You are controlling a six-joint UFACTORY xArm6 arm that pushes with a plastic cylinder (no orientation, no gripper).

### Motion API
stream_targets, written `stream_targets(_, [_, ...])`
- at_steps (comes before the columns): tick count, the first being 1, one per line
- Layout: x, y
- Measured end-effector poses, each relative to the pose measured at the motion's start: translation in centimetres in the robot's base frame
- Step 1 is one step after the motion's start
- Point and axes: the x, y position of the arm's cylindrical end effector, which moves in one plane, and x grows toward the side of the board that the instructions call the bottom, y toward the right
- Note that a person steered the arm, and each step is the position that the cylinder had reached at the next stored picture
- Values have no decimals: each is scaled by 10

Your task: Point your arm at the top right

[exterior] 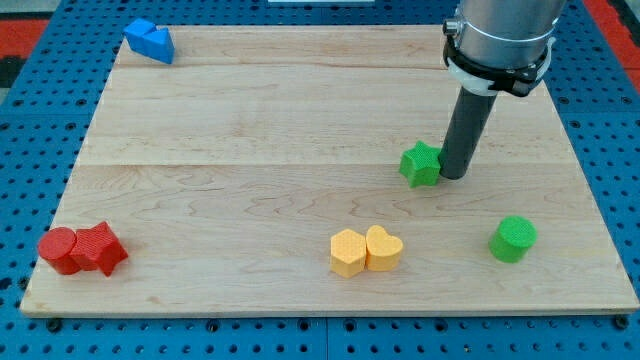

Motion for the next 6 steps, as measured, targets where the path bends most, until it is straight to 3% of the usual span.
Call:
stream_targets(2, [-1,111])
stream_targets(3, [-23,123])
stream_targets(5, [-130,98])
stream_targets(6, [-163,2])
